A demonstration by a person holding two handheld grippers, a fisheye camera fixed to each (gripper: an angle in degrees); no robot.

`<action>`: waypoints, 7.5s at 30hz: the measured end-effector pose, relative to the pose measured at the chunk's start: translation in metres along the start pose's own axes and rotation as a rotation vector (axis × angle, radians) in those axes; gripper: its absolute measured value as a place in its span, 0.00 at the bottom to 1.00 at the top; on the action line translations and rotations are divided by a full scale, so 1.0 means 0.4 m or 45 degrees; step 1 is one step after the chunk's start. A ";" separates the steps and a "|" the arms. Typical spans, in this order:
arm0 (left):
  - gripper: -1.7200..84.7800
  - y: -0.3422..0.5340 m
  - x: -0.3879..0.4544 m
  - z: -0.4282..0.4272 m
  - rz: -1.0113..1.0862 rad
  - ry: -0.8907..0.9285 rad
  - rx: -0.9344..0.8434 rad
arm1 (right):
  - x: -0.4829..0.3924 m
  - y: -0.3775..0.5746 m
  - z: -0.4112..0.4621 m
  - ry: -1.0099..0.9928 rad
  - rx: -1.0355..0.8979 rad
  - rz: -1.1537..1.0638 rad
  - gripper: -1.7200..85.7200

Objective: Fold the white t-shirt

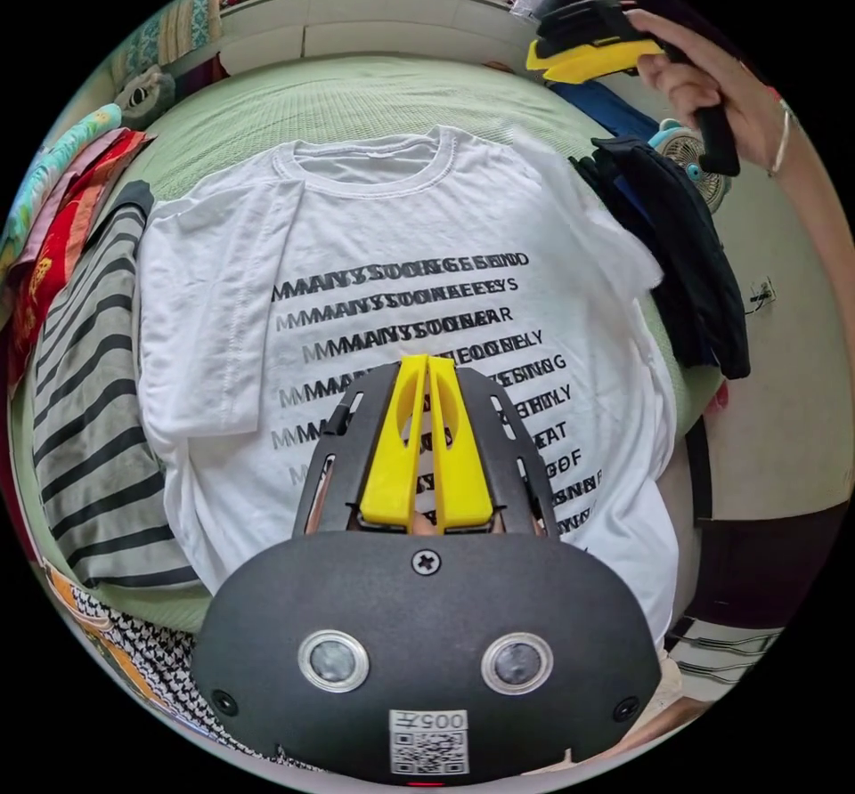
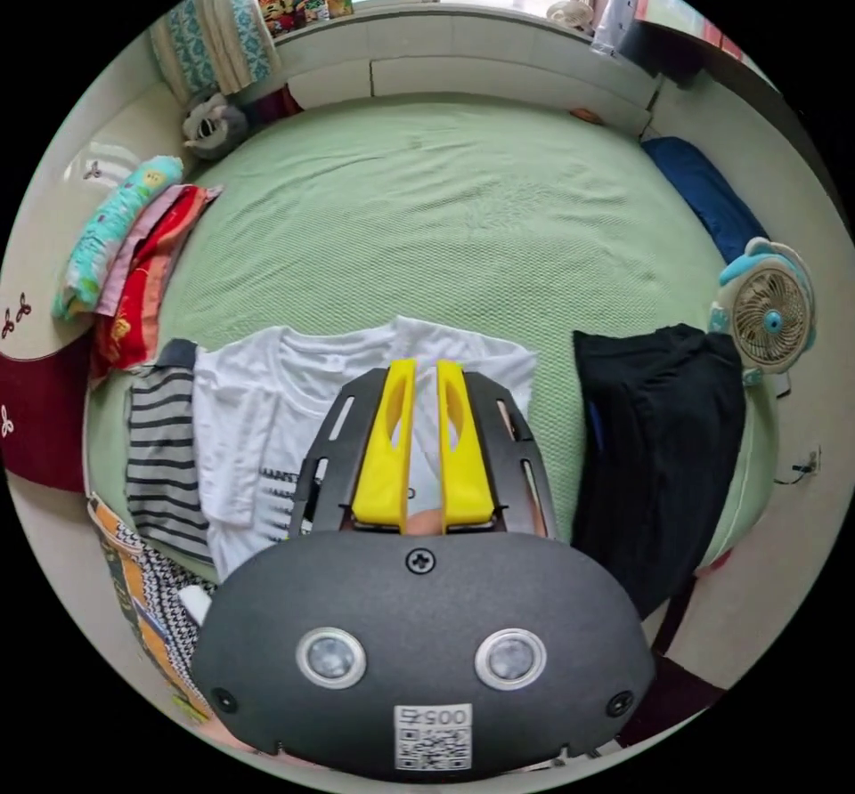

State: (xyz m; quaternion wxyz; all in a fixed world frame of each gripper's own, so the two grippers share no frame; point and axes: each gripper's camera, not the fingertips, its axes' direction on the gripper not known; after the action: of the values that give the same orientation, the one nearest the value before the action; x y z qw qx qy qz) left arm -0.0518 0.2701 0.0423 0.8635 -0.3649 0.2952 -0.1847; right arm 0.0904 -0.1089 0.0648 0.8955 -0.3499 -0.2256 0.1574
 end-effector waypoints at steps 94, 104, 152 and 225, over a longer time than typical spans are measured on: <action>0.04 0.499 -0.266 -0.527 -0.124 -0.212 0.039 | 0.290 0.934 -0.064 0.045 0.040 -0.088 0.00; 0.05 0.273 -0.342 -0.714 -0.169 -0.332 0.264 | 0.259 0.612 -0.202 0.211 0.283 -0.098 0.00; 0.20 0.769 -0.389 -0.779 -0.358 -0.117 -0.004 | 0.478 0.910 -0.107 -0.015 -0.013 0.075 0.13; 0.02 1.414 -0.024 -1.932 -0.365 -0.220 0.398 | 0.584 1.559 -1.016 -0.081 0.225 0.065 0.00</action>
State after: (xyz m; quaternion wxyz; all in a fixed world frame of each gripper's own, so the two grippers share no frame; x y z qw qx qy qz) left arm -0.4984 0.2490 -0.8045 0.8965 -0.2795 0.1330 -0.3170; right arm 0.4200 0.2081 -0.5670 0.9110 -0.2701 -0.2301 0.2103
